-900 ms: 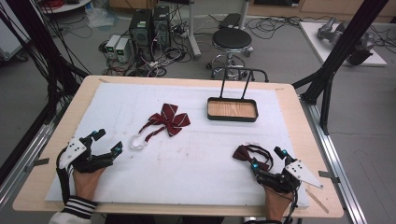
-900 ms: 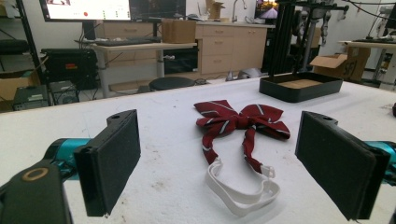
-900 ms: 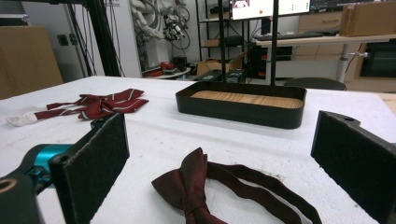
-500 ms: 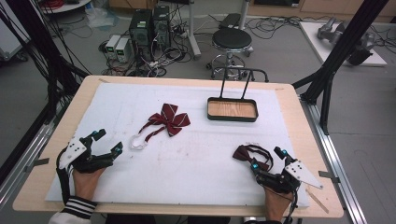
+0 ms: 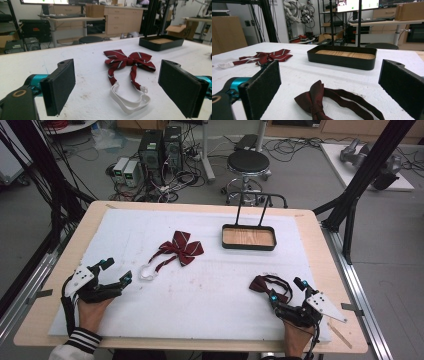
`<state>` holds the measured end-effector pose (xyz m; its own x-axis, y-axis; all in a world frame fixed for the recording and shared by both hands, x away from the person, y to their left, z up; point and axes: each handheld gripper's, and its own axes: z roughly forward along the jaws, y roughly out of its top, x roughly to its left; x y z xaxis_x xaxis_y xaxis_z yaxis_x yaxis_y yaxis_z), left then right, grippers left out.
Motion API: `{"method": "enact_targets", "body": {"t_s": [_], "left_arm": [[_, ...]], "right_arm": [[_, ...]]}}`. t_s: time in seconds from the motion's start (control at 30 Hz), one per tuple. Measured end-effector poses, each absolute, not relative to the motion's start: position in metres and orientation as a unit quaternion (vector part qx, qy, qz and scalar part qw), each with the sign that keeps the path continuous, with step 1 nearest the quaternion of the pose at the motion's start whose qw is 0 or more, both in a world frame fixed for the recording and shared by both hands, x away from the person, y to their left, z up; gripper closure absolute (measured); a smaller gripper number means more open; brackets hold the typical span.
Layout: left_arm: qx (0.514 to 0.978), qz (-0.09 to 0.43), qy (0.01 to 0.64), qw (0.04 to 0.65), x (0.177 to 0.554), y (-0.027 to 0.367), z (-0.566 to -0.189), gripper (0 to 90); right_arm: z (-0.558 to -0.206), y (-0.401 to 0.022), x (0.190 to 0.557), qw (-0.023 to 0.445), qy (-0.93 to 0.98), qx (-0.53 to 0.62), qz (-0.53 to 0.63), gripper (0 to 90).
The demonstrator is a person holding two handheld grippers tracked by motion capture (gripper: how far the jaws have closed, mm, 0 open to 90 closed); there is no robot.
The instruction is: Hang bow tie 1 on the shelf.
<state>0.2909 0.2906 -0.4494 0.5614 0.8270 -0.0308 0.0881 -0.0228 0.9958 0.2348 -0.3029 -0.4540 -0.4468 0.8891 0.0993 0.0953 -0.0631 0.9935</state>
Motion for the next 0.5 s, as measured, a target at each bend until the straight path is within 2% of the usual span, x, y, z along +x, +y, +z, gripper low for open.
{"method": "enact_targets", "body": {"t_s": [0.5], "left_arm": [[0.725,0.267,0.287,0.566,0.329,0.271,-0.396,14.7]], "right_arm": [[-0.454,-0.305,0.235,0.327,0.596,0.41,0.608,3.2]]}}
